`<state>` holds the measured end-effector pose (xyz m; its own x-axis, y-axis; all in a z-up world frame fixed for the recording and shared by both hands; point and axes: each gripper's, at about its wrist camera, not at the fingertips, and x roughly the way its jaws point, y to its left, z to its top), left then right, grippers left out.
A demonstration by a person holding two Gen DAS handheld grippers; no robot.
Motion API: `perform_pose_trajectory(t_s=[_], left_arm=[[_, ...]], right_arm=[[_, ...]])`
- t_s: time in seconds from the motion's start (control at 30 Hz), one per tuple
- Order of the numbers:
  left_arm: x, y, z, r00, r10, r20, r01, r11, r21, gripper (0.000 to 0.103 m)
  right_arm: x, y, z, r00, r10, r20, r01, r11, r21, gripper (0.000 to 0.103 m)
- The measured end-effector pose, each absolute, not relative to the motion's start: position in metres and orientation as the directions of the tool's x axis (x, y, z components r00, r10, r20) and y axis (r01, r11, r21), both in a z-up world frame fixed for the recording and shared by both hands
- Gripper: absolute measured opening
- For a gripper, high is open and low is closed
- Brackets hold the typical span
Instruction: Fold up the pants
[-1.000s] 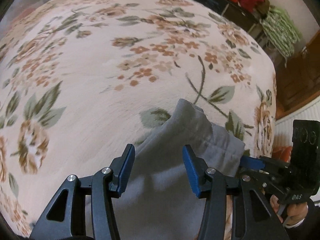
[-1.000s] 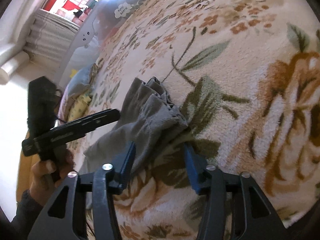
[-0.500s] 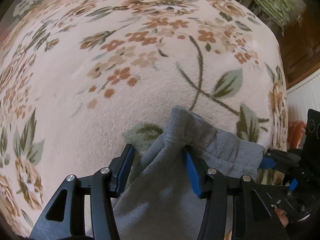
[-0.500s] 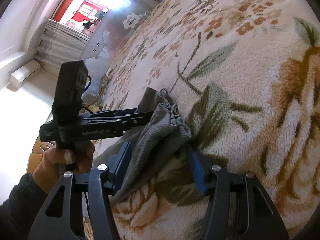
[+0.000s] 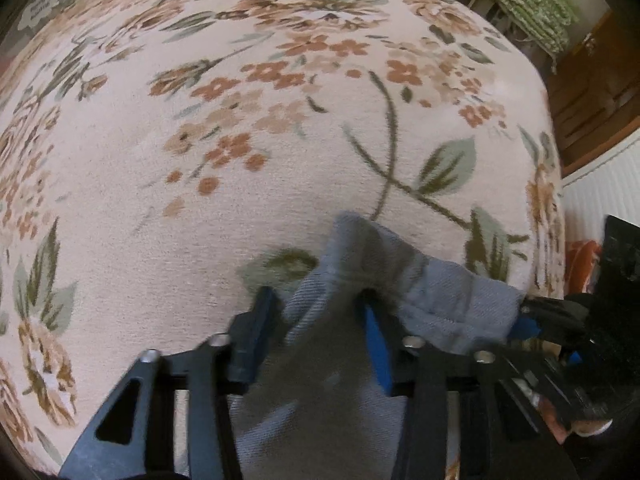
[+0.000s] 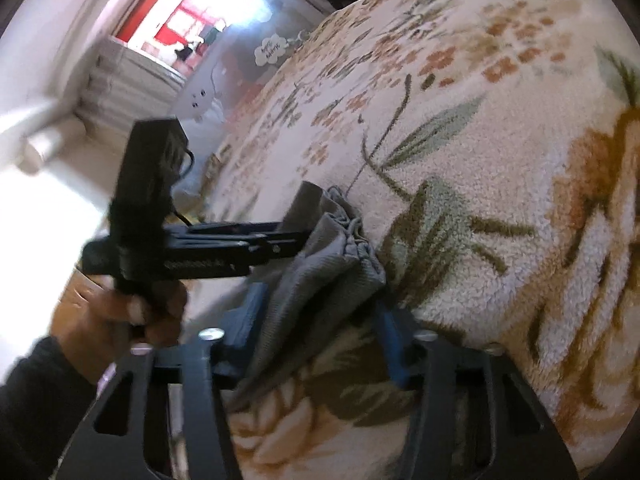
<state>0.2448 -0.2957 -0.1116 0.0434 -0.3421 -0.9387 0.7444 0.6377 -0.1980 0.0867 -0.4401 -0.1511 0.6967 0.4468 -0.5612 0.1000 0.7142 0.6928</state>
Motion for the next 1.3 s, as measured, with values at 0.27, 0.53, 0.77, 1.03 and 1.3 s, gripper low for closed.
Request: perform_pose_trajectory(t_s=[0.27, 0.53, 0.77, 1.03, 1.3], left_arm=[[0.241, -0.27, -0.098, 0.034, -0.461, -0.887, 0.696, 0.648, -0.31, 0.008], [0.227, -0.226, -0.062, 0.097, -0.616, -0.782, 0.649, 0.635, -0.419, 0.007], [0.209, -0.165, -0.048, 0.17, -0.67, -0.723, 0.59, 0.657, -0.469, 0.007], [0.191, -0.099, -0.073, 0.217, -0.653, -0.726, 0.472, 0.721, -0.508, 0.006], [0.185, -0.061, -0.101, 0.216, -0.61, -0.762, 0.376, 0.772, -0.512, 0.007]], right_arm=[[0.079, -0.433, -0.135, 0.717, 0.47, -0.515, 0.016, 0.727, 0.686, 0.016], [0.066, -0.389, -0.088, 0.707, 0.548, -0.447, -0.216, 0.769, 0.601, 0.016], [0.061, -0.343, -0.076, 0.623, 0.658, -0.424, -0.37, 0.725, 0.581, 0.016], [0.068, -0.29, -0.09, 0.485, 0.748, -0.453, -0.46, 0.659, 0.595, 0.016], [0.078, -0.253, -0.11, 0.38, 0.77, -0.512, -0.489, 0.638, 0.596, 0.016]])
